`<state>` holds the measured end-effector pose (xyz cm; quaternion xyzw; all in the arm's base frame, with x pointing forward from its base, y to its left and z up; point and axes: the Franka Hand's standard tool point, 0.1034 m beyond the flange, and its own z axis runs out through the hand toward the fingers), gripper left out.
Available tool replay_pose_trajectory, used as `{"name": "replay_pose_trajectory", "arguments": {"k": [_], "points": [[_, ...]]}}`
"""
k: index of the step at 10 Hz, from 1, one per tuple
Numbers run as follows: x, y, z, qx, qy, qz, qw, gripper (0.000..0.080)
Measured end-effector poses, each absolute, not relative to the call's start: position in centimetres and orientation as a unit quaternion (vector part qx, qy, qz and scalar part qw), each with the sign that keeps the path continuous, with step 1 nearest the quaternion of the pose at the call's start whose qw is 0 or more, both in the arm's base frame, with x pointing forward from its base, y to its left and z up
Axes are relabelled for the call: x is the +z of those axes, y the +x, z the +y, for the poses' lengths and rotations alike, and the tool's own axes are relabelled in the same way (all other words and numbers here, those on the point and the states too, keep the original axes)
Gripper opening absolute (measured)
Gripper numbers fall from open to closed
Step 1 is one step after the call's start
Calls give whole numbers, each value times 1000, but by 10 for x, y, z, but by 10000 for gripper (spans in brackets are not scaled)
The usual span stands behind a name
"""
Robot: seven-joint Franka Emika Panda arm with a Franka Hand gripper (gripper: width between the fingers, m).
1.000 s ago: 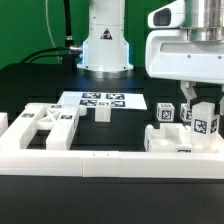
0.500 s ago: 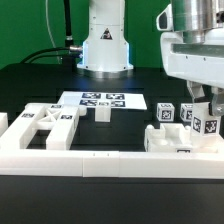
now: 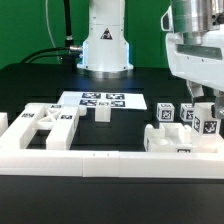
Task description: Assemble chair
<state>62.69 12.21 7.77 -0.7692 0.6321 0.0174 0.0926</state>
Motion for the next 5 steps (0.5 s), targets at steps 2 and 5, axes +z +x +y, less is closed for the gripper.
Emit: {"name": "replay_pose_trajectory", "arguments": {"k": [2,5], "points": [[77,627,122,9,-819,566,93,639],[76,626,121,-3,-884,458,90,648]]}}
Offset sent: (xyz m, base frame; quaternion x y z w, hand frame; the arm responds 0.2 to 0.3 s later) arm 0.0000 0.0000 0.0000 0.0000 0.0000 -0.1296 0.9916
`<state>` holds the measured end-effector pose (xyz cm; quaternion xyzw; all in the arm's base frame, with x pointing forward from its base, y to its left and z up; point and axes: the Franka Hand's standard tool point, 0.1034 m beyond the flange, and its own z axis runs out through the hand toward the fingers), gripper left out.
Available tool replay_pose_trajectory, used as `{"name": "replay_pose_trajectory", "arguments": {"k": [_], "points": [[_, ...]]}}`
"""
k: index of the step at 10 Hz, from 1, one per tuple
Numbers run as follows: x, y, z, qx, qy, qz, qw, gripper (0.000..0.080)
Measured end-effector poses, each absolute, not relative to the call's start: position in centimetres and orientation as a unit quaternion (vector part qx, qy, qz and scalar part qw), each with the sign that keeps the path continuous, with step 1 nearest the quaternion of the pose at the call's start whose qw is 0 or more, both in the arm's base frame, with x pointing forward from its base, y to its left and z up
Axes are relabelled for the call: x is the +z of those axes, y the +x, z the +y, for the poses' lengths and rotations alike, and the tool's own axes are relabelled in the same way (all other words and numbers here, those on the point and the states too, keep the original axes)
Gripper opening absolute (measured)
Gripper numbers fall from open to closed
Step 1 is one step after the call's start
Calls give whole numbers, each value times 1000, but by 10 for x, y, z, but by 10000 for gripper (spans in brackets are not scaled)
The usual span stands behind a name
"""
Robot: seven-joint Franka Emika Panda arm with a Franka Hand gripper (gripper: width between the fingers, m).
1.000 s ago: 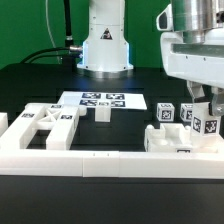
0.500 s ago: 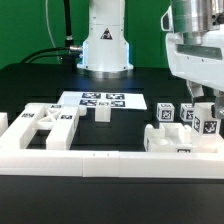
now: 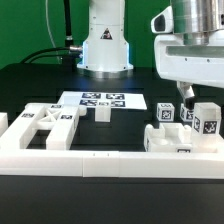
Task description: Assemble chair
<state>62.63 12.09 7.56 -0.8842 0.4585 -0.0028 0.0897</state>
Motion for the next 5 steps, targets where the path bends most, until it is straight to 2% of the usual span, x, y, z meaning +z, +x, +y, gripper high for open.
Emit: {"name": "replay_pose_trajectory", "arguments": {"k": [2,5], "points": [[73,624,121,-12,-932,357,62,649],[79,629,123,-26,-984,176,32,649]]}}
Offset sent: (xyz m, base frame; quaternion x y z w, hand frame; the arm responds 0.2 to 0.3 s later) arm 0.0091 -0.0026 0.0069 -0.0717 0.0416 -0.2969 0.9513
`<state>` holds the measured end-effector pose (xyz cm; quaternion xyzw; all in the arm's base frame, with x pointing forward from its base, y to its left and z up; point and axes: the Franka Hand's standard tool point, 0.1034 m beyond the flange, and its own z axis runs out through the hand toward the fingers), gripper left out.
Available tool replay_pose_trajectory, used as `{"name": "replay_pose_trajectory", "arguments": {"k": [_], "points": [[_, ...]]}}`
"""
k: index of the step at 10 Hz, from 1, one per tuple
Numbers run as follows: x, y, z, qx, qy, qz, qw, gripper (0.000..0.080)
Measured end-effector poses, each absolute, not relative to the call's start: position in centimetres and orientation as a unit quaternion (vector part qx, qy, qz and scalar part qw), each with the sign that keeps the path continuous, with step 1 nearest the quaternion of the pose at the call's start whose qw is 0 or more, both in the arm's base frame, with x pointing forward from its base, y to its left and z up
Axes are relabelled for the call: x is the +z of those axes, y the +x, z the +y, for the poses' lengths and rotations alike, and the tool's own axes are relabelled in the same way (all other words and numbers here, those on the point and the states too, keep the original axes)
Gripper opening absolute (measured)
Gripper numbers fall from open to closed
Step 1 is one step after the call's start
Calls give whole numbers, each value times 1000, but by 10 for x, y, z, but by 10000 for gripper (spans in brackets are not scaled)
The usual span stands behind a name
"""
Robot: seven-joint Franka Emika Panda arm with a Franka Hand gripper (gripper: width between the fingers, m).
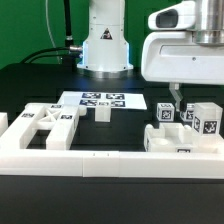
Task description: Assemble chair
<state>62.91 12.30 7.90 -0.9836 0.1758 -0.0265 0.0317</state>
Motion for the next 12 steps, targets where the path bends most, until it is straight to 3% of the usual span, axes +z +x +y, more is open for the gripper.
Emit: {"name": "replay_pose_trajectory", "arguments": {"k": [6,8,9,10,12], "points": [[81,633,122,-34,-998,-57,18,649],[81,633,122,-34,-998,-55,18,411],[81,633,122,-34,-998,-55,18,411],[81,633,122,-34,-998,-52,18,282],[81,633,122,-34,-999,-35,19,282]]}}
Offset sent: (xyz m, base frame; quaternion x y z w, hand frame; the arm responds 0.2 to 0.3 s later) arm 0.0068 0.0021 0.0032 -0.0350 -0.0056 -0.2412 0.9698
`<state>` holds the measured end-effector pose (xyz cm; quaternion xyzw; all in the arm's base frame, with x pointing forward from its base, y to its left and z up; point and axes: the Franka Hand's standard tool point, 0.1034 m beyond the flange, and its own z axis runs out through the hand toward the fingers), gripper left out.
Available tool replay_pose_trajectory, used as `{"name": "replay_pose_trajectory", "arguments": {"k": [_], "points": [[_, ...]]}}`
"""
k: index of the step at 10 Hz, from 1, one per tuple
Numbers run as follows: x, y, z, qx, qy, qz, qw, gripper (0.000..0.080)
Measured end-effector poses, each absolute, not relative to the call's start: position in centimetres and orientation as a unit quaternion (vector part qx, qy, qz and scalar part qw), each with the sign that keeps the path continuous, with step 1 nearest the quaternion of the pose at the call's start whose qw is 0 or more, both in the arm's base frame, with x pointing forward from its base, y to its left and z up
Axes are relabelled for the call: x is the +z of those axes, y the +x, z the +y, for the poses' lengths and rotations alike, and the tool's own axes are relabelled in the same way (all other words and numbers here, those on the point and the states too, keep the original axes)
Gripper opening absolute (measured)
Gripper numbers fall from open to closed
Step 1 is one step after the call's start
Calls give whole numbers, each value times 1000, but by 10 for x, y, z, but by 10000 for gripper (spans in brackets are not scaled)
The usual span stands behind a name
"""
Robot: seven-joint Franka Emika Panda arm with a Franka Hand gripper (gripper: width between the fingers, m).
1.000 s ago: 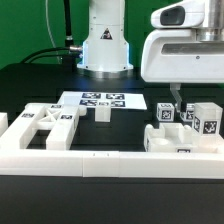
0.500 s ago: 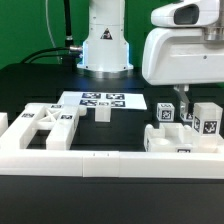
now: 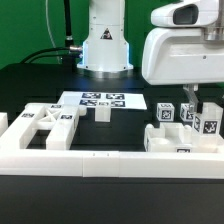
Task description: Assemble chair
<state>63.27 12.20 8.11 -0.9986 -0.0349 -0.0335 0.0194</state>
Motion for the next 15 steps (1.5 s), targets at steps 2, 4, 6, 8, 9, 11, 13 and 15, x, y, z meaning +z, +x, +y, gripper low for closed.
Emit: {"name": "replay_pose_trajectory", "arguments": {"k": [2,4,6,8,9,11,13,15], "points": [[81,632,118,-30,-996,85,20,282],[81,633,107,-30,-983,182,21,282],[82,634,97,-31,-969,247,17,284],[82,635,89,-33,-957,288,12,285],[82,635,88,-33,-956,291,11,285],[82,635,89,-33,-957,289,11,382],[87,629,93,-35,-970,242,4,631],[101,614,78,-31,-979,200,2,644]]}}
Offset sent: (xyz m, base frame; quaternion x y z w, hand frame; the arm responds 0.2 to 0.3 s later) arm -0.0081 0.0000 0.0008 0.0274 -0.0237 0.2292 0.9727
